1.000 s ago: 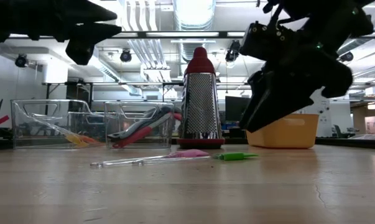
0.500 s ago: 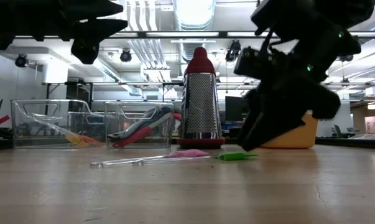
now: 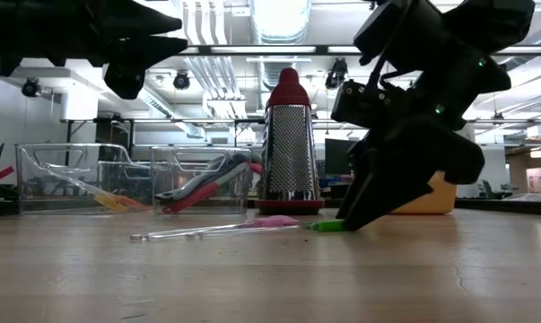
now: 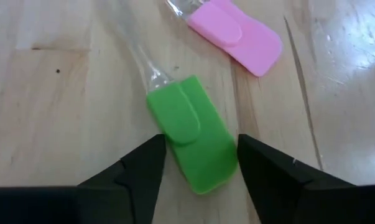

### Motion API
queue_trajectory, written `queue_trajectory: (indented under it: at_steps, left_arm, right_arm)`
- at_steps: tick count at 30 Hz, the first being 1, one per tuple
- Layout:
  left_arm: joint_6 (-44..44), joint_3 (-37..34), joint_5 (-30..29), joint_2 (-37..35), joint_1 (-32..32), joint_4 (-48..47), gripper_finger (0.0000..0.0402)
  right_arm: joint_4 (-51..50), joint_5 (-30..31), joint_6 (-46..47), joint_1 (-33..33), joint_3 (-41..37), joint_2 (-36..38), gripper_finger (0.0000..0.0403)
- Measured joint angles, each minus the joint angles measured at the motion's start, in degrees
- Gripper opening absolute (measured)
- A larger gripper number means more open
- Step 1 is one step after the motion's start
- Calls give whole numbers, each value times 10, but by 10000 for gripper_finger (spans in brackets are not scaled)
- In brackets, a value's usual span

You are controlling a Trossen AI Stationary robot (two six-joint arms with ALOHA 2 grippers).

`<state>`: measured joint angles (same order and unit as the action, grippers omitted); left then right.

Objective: Pick & Place Kitchen Items
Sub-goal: Put the green spatula into the left transparent bin

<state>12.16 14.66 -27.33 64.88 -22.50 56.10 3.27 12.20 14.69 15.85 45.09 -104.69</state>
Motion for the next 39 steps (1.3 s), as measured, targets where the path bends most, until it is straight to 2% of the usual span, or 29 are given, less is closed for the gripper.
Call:
queue_trajectory:
  at_steps: [4,13,39]
  left_arm:
    - [0,0,0,0,0,0,151]
    - [3,0,0,0,0,-6,151]
    - [-4,0,0,1,0,-32,151]
  right_arm:
    - [3,-6,2,-1,1,-14,151]
    - [18,-12,1,4,0,-21,19]
    - [16,-3,9,31,22,8,13]
